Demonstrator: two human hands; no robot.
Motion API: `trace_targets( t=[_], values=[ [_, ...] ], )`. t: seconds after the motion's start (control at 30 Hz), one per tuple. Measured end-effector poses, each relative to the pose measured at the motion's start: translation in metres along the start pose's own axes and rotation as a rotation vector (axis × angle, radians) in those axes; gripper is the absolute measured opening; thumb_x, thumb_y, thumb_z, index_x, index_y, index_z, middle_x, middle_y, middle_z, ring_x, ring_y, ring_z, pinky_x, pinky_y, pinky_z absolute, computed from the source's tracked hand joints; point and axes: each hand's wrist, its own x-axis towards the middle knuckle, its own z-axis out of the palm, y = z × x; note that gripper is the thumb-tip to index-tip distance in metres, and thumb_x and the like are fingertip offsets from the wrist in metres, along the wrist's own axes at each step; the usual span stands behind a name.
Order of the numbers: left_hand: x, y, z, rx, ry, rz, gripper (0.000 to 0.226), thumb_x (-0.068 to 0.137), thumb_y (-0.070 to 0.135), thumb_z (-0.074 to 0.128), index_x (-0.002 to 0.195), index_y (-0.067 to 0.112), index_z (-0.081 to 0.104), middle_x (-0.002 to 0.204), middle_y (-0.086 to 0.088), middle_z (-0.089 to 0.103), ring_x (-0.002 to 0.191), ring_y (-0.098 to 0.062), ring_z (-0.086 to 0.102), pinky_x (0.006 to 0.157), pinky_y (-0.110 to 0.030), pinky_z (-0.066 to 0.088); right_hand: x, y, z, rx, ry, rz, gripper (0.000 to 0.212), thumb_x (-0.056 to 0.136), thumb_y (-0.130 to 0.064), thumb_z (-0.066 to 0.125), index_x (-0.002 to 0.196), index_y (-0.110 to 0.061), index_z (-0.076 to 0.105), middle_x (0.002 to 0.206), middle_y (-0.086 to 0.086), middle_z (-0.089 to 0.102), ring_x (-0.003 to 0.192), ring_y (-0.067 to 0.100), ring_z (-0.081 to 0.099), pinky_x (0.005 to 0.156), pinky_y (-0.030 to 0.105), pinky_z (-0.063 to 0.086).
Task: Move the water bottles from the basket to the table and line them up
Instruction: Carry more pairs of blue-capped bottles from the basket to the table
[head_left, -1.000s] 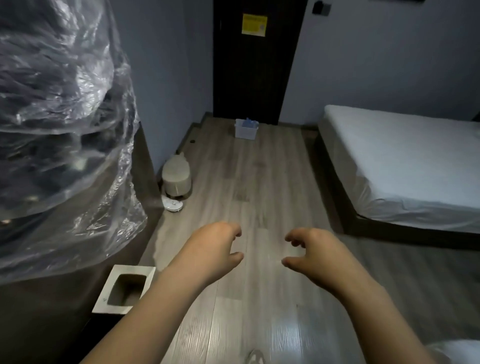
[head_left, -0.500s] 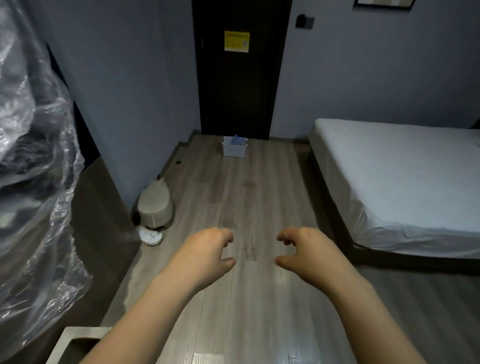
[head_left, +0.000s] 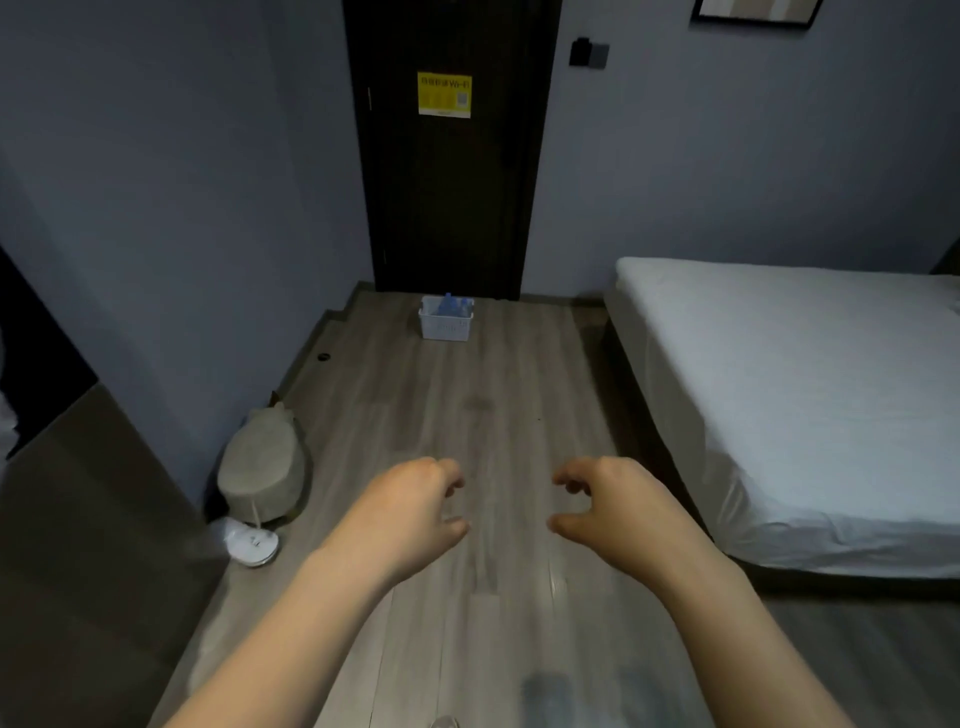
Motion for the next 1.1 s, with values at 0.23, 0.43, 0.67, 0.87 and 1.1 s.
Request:
trace_targets(
  t=[0.23,0.43,0.67,0.87,1.1],
  values=[
    [0.126,-0.043,-0.027,-0.003,0.022,0.012,0.036,0.084,0.041,0.059,0.115,0.022,0.056,0.117,0.004,0.06,0.11,-0.016,0.056,0.087,-0.026,0.043,0.128,-0.008,-0.03,0.016,0.007,0.016,0.052,0.084,-0.036,0.069,0.133,-0.027,0.053,0.125,-0.007,0.061,0.11,0.007,0.059,0.09,0.02,0.048],
    [0.209,-0.068,-0.032,-0.019,-0.024,0.0,0.038,0.085,0.04,0.059,0.118,0.022,0.055,0.119,0.003,0.059,0.112,-0.016,0.055,0.088,-0.026,0.042,0.215,-0.004,-0.044,0.051,-0.019,0.023,0.051,0.083,-0.035,0.07,0.131,-0.026,0.055,0.123,-0.007,0.062,0.109,0.006,0.059,0.091,0.02,0.049],
    [0.328,-0.092,-0.034,-0.023,0.001,-0.008,0.033,0.086,0.038,0.059,0.113,0.02,0.056,0.116,0.002,0.06,0.111,-0.015,0.055,0.088,-0.026,0.041,0.334,0.021,-0.061,0.081,-0.028,0.019,0.05,0.084,-0.035,0.069,0.131,-0.026,0.055,0.124,-0.007,0.061,0.11,0.006,0.058,0.093,0.02,0.048],
    [0.441,-0.1,-0.045,-0.022,0.041,-0.024,0.032,0.086,0.035,0.06,0.113,0.019,0.057,0.114,0.002,0.06,0.108,-0.014,0.055,0.083,-0.02,0.037,0.45,0.048,-0.097,0.069,-0.037,0.005,0.048,0.084,-0.036,0.069,0.129,-0.027,0.055,0.123,-0.007,0.061,0.111,0.009,0.058,0.095,0.024,0.048],
    [0.554,-0.114,-0.054,-0.051,0.045,-0.075,0.033,0.084,0.034,0.062,0.113,0.02,0.058,0.116,0.003,0.061,0.109,-0.013,0.056,0.09,-0.024,0.041,0.567,0.068,-0.136,0.026,-0.096,-0.02,0.048,0.085,-0.037,0.066,0.13,-0.027,0.054,0.125,-0.006,0.061,0.114,0.01,0.057,0.096,0.025,0.047]
  ],
)
